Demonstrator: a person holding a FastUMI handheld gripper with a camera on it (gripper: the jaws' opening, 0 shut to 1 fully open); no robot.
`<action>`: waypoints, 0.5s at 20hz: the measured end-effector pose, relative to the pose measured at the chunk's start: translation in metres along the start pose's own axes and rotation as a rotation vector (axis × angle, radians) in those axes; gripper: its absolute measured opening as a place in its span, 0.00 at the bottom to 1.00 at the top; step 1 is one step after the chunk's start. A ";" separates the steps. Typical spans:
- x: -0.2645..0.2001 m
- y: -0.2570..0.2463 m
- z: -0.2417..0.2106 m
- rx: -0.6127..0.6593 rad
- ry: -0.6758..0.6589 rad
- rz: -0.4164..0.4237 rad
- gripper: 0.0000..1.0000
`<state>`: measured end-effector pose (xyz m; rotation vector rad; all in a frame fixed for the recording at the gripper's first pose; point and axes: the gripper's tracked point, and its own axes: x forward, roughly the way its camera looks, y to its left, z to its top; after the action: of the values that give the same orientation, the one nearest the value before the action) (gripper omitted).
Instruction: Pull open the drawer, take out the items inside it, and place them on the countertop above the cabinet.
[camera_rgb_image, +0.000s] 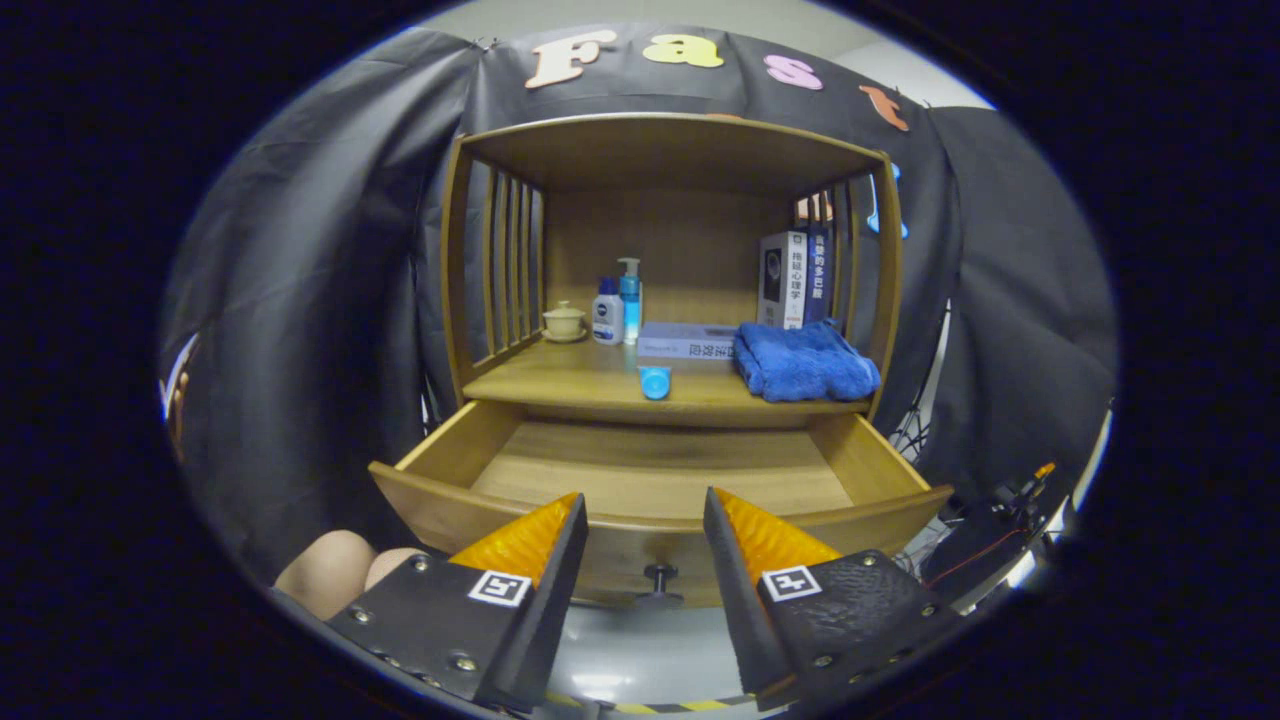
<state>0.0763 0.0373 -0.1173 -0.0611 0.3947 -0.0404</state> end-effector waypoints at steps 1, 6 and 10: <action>0.000 0.001 -0.003 0.008 0.005 0.002 0.70; 0.006 0.002 -0.008 0.071 0.002 0.015 0.70; 0.011 -0.002 -0.014 0.080 0.003 0.010 0.70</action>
<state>0.0809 0.0345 -0.1342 0.0195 0.3956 -0.0465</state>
